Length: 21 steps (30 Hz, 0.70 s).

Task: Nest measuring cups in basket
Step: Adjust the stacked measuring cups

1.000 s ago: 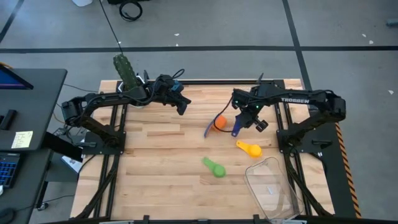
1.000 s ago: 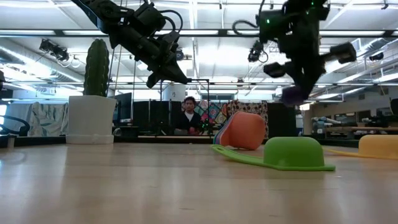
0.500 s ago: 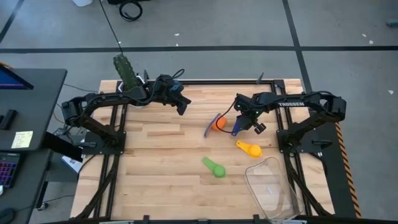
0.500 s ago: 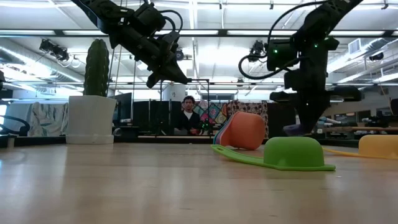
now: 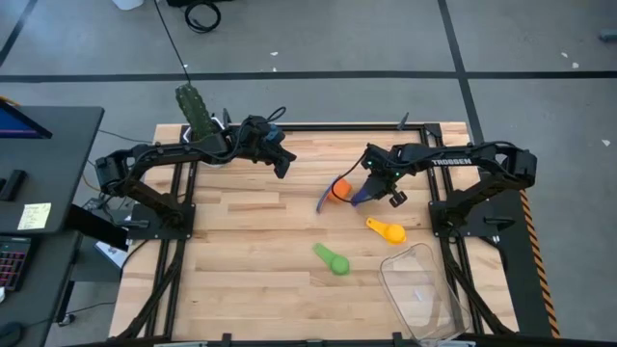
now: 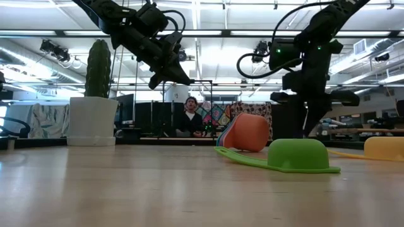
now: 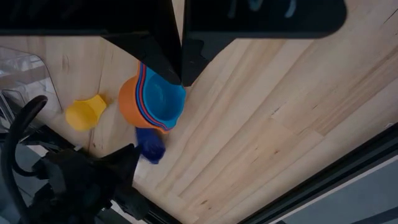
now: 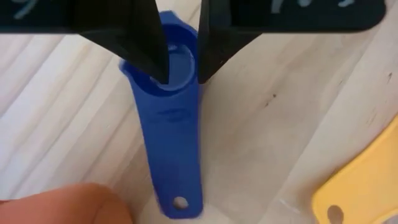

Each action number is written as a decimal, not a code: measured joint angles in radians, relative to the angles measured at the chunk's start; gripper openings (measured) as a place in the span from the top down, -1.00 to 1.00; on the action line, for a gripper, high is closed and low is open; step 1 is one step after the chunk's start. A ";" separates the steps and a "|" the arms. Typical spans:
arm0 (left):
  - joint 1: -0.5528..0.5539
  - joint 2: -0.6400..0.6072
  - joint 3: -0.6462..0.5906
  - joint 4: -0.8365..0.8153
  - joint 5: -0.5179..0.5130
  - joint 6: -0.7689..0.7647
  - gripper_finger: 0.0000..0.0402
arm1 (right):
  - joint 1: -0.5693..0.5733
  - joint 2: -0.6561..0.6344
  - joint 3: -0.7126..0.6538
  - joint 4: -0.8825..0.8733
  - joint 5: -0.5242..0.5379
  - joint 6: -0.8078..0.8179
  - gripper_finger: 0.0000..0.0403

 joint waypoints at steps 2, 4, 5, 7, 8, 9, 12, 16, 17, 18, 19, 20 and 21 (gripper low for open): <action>0.000 0.000 0.000 0.000 0.000 0.000 0.93 | 0.000 0.000 0.000 0.002 0.004 0.000 0.54; 0.000 0.000 0.000 0.000 0.000 0.000 0.93 | 0.001 0.000 0.000 0.002 0.023 0.000 0.53; 0.000 0.000 0.000 0.000 0.000 0.000 0.93 | 0.002 0.000 0.002 -0.002 0.038 0.000 0.53; 0.000 0.000 0.000 0.000 0.000 0.000 0.93 | 0.008 0.000 0.020 -0.025 0.076 0.000 0.53; 0.000 0.000 0.000 0.000 0.000 0.000 0.93 | 0.012 0.000 0.036 -0.032 0.094 0.000 0.53; 0.000 0.000 0.000 0.000 0.000 0.000 0.93 | 0.016 -0.001 0.054 -0.041 0.108 0.000 0.53; 0.000 0.000 0.000 0.000 0.000 0.000 0.93 | 0.029 -0.003 0.123 -0.052 0.114 0.007 0.53; 0.000 0.000 0.000 0.000 0.000 0.000 0.93 | 0.042 -0.003 0.240 -0.046 0.073 0.051 0.53; 0.000 0.000 0.000 0.000 0.000 0.000 0.93 | 0.043 -0.003 0.267 -0.047 0.059 0.060 0.53; 0.000 0.000 0.000 0.000 0.000 0.000 0.93 | 0.043 -0.003 0.294 -0.045 0.042 0.067 0.53; 0.000 0.000 0.000 0.000 0.000 0.000 0.93 | 0.043 -0.003 0.319 -0.046 0.016 0.078 0.53; 0.000 0.000 0.000 0.000 0.000 0.000 0.93 | 0.042 -0.003 0.340 -0.046 -0.013 0.087 0.53; 0.000 0.000 0.000 0.000 0.000 0.000 0.93 | 0.042 -0.003 0.359 -0.046 -0.042 0.089 0.53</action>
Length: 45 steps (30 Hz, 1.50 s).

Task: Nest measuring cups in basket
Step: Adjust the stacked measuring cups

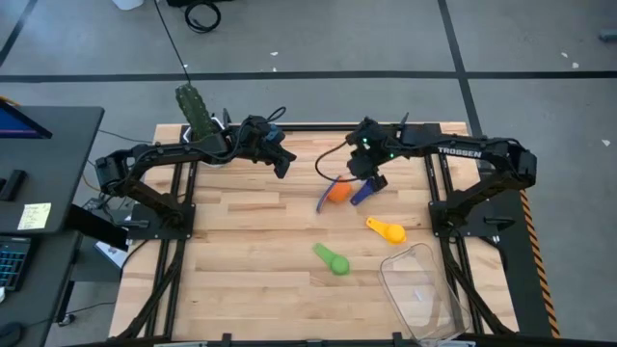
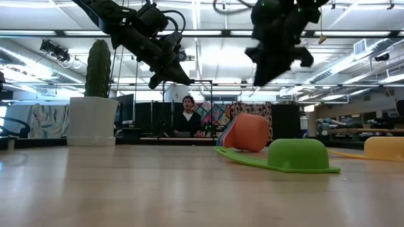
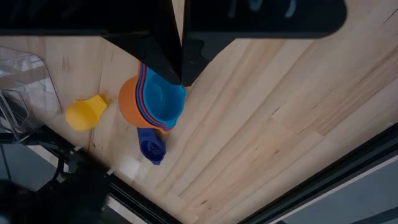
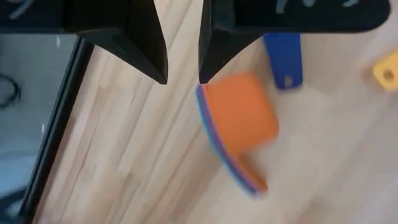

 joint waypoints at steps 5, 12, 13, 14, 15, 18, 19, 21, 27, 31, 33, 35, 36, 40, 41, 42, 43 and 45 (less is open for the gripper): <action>0.000 0.000 0.000 0.000 0.000 0.000 0.93 | -0.002 0.021 0.066 0.004 -0.072 0.001 0.53; 0.000 0.000 0.000 0.010 0.000 0.000 0.93 | -0.059 0.095 0.067 0.033 -0.151 0.028 0.53; 0.000 0.000 0.000 0.012 0.000 0.000 0.93 | -0.065 0.112 0.067 0.042 -0.176 0.039 0.53; 0.000 0.000 0.000 0.013 0.000 0.000 0.93 | -0.069 0.129 0.067 0.045 -0.193 0.040 0.53; 0.000 0.000 0.000 0.019 0.000 0.000 0.93 | -0.071 0.146 0.067 0.043 -0.201 0.036 0.54; 0.000 0.000 0.000 0.026 0.000 0.000 0.93 | -0.067 0.177 0.066 0.042 -0.175 -0.009 0.54; 0.000 0.000 0.000 0.028 0.000 0.000 0.93 | -0.062 0.180 0.066 0.044 -0.162 -0.026 0.54; 0.000 0.000 0.000 0.031 0.000 0.000 0.93 | -0.052 0.185 0.069 0.067 -0.147 -0.033 0.54; 0.000 0.000 0.000 0.035 0.000 0.000 0.93 | -0.021 0.223 0.185 0.036 -0.153 0.068 0.54; 0.000 0.000 0.000 0.038 0.000 0.000 0.93 | -0.013 0.276 0.275 -0.037 -0.191 0.151 0.54; 0.000 0.000 0.000 0.039 0.000 0.000 0.93 | -0.013 0.302 0.308 -0.054 -0.220 0.193 0.54; 0.000 0.000 0.000 0.039 0.000 0.000 0.93 | -0.014 0.320 0.331 -0.074 -0.225 0.226 0.54; 0.000 0.000 0.000 0.039 0.000 0.000 0.93 | -0.014 0.323 0.336 -0.071 -0.225 0.235 0.54; 0.000 0.000 0.000 0.039 0.000 0.000 0.93 | -0.013 0.321 0.340 -0.052 -0.226 0.256 0.54; 0.000 0.000 0.000 0.039 0.000 0.000 0.93 | -0.013 0.321 0.340 -0.055 -0.230 0.261 0.54; 0.000 0.000 0.000 0.039 0.000 0.000 0.93 | -0.014 0.320 0.340 -0.058 -0.232 0.262 0.54; 0.000 0.000 0.000 0.039 0.000 -0.003 0.93 | -0.013 0.320 0.340 -0.057 -0.237 0.262 0.54; 0.000 0.000 0.000 0.039 0.000 -0.016 0.93 | -0.013 0.319 0.340 -0.067 -0.253 0.258 0.54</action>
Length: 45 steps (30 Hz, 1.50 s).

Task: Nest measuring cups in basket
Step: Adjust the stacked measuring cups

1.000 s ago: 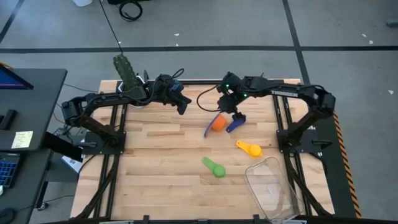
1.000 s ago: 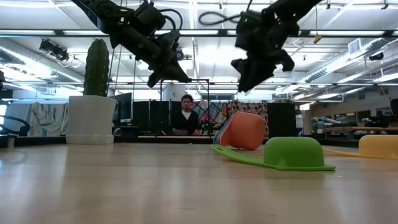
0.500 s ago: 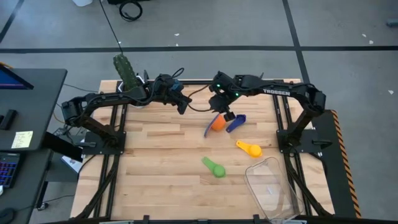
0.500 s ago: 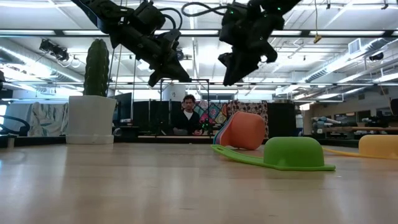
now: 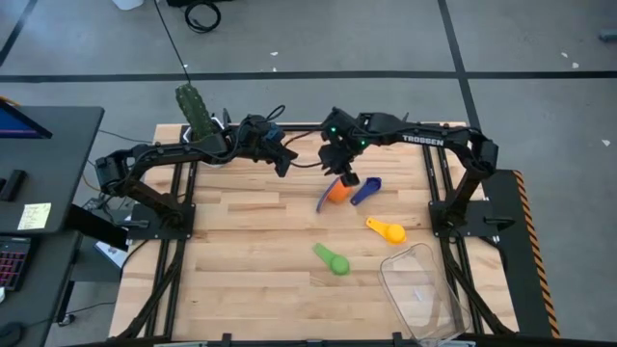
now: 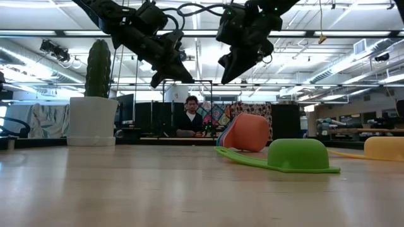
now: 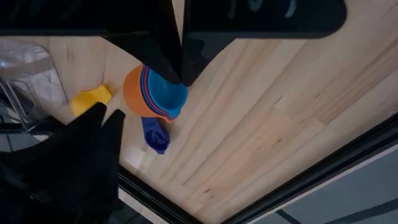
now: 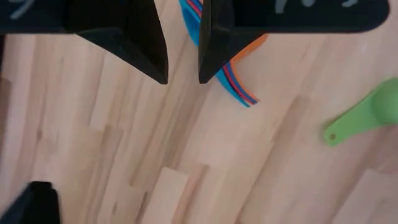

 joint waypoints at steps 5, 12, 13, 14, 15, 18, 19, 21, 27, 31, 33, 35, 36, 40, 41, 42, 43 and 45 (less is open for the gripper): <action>0.026 0.000 0.000 -0.040 0.001 -0.078 0.93 | 0.003 0.016 0.000 -0.001 -0.077 -0.016 0.54; 0.058 0.000 0.000 -0.198 0.006 -0.089 0.93 | 0.034 0.113 -0.001 -0.066 -0.055 -0.115 0.54; 0.058 0.000 0.000 -0.219 0.008 -0.085 0.93 | 0.041 0.125 -0.001 -0.079 -0.040 -0.152 0.54; 0.058 0.000 0.000 -0.235 0.008 -0.080 0.93 | 0.049 0.135 -0.001 -0.087 -0.025 -0.195 0.54; 0.058 0.000 0.000 -0.245 0.009 -0.071 0.93 | 0.060 0.145 -0.001 -0.091 -0.014 -0.233 0.54; 0.058 0.000 0.000 -0.260 0.011 -0.062 0.93 | 0.096 0.172 -0.001 -0.099 0.034 -0.338 0.54; 0.058 0.000 0.000 -0.262 0.011 -0.062 0.93 | 0.108 0.181 -0.001 -0.095 0.061 -0.374 0.54; 0.058 0.000 0.000 -0.261 0.012 -0.062 0.93 | 0.132 0.191 -0.001 -0.091 0.115 -0.438 0.54; 0.058 0.000 0.000 -0.270 0.012 -0.061 0.93 | 0.183 0.215 -0.001 0.008 0.236 -0.491 0.54; 0.057 0.000 -0.001 -0.279 0.013 -0.060 0.93 | 0.193 0.215 -0.001 0.030 0.242 -0.457 0.53; 0.057 0.000 0.000 -0.278 0.020 -0.059 0.93 | 0.196 0.214 -0.001 0.037 0.243 -0.407 0.51; 0.057 0.000 -0.001 -0.278 0.027 -0.058 0.93 | 0.197 0.214 -0.001 0.061 0.241 -0.347 0.48; 0.057 0.000 0.000 -0.279 0.030 -0.054 0.93 | 0.198 0.214 -0.001 0.061 0.238 -0.330 0.46; 0.057 0.000 -0.001 -0.280 0.056 -0.048 0.93 | 0.203 0.213 -0.001 0.047 0.236 -0.256 0.37; 0.057 0.000 -0.001 -0.281 0.060 -0.048 0.93 | 0.204 0.213 -0.001 0.039 0.237 -0.247 0.35; 0.057 0.000 -0.001 -0.281 0.064 -0.049 0.93 | 0.206 0.213 -0.001 0.033 0.236 -0.248 0.32; 0.057 0.000 -0.001 -0.281 0.064 -0.049 0.93 | 0.207 0.213 -0.001 0.027 0.236 -0.255 0.31; 0.057 0.000 -0.001 -0.281 0.064 -0.050 0.93 | 0.212 0.213 -0.001 0.017 0.235 -0.280 0.29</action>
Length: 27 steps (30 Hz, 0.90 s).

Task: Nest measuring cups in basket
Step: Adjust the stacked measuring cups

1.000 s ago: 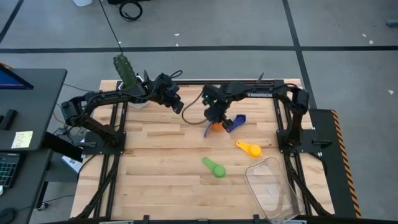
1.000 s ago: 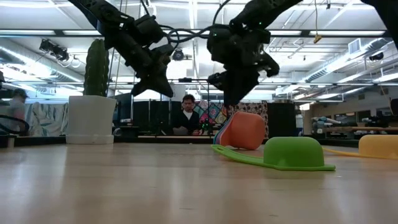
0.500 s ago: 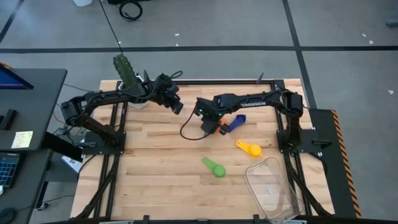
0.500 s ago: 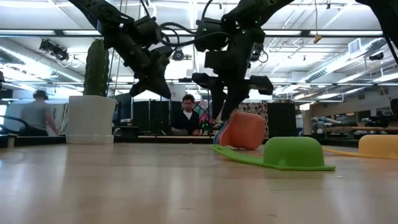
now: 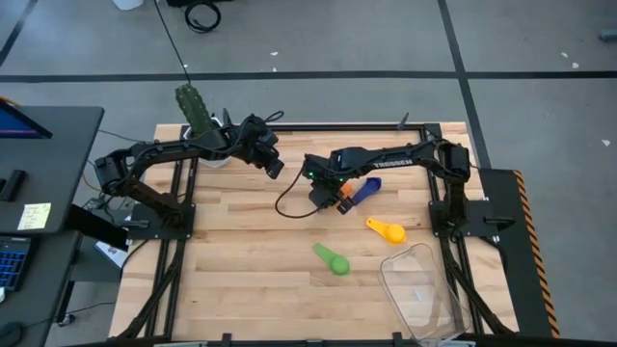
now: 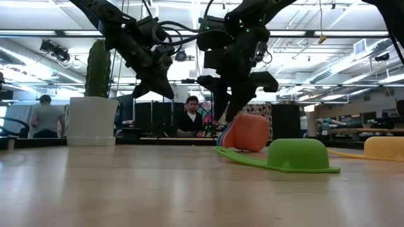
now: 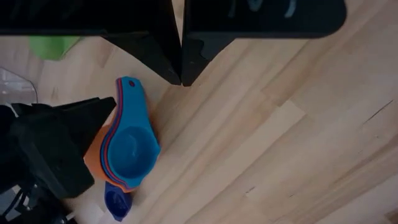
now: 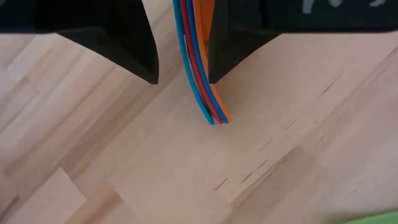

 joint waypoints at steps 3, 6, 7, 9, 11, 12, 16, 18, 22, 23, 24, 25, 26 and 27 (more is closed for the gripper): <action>0.000 0.000 0.000 0.000 0.000 -0.001 0.93 | 0.009 0.000 0.000 0.014 0.005 -0.020 0.29; 0.000 0.000 0.000 0.000 0.000 -0.002 0.93 | 0.009 0.000 0.000 0.021 -0.002 -0.030 0.29; 0.000 0.000 0.000 0.000 0.000 -0.002 0.93 | 0.009 0.000 0.000 0.020 -0.013 -0.031 0.29; 0.000 0.000 0.000 0.000 0.000 -0.002 0.93 | 0.005 0.000 0.000 0.009 -0.028 -0.033 0.29; 0.000 0.000 0.000 0.000 0.000 -0.002 0.93 | 0.005 0.009 0.000 0.009 -0.036 -0.034 0.29; 0.000 0.000 0.000 0.000 0.000 -0.002 0.93 | 0.005 0.014 0.000 0.006 -0.038 -0.034 0.29; 0.000 0.000 0.000 0.000 0.001 -0.004 0.93 | 0.001 0.064 0.000 0.003 -0.013 -0.059 0.29; 0.000 0.000 0.000 0.000 0.009 -0.005 0.93 | 0.001 0.086 0.000 0.006 0.033 -0.088 0.30; 0.000 0.000 0.000 0.002 0.030 -0.005 0.93 | -0.002 0.126 0.000 0.011 0.083 -0.113 0.29; 0.000 0.000 0.000 0.002 0.035 -0.004 0.93 | -0.006 0.137 0.000 0.013 0.083 -0.113 0.30; 0.000 0.000 0.000 0.003 0.038 -0.004 0.93 | -0.009 0.146 0.000 0.013 0.083 -0.113 0.30; 0.000 0.000 0.000 0.003 0.041 -0.004 0.93 | -0.011 0.152 0.000 0.013 0.084 -0.113 0.31; 0.000 0.000 0.000 0.003 0.045 -0.004 0.93 | -0.014 0.157 0.001 0.015 0.084 -0.113 0.32; 0.000 0.000 0.000 0.003 0.049 -0.004 0.93 | -0.015 0.159 0.002 0.013 0.084 -0.113 0.34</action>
